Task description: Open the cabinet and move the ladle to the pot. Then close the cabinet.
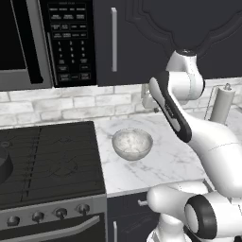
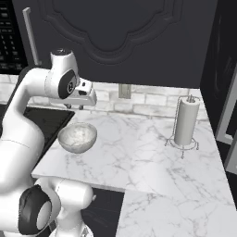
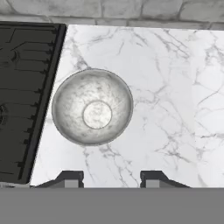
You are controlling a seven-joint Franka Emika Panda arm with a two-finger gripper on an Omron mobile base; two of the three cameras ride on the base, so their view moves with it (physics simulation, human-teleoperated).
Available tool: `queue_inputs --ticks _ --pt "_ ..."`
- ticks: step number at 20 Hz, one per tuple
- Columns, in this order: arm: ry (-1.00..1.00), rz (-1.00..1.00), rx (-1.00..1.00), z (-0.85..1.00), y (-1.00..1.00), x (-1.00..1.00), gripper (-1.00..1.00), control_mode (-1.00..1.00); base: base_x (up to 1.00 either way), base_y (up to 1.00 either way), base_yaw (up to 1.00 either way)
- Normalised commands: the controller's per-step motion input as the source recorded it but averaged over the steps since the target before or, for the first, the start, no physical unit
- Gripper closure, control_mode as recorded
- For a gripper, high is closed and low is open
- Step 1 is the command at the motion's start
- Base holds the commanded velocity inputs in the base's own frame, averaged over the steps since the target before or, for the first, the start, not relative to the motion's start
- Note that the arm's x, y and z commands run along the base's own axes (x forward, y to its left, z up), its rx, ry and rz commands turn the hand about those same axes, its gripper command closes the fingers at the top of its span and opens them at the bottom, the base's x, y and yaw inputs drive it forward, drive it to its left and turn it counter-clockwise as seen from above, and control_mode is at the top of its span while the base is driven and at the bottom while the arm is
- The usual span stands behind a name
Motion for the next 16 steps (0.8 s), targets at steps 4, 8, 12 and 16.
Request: queue_inputs --ticks 4,8,12,16 --pt "0.0 0.0 0.0 0.0 0.1 -0.16 -1.0 -1.0 0.0 0.0 0.0" --pt "-0.13 0.0 -0.02 0.0 0.22 -0.34 -1.0 -1.0 0.0 0.0 0.0" --pt "-0.3 0.0 -0.12 0.16 0.16 -0.44 -1.0 -1.0 0.0 0.0 0.0" --pt "-0.34 0.0 -0.17 0.22 0.22 -0.4 -1.0 -1.0 0.0 0.0 0.0"
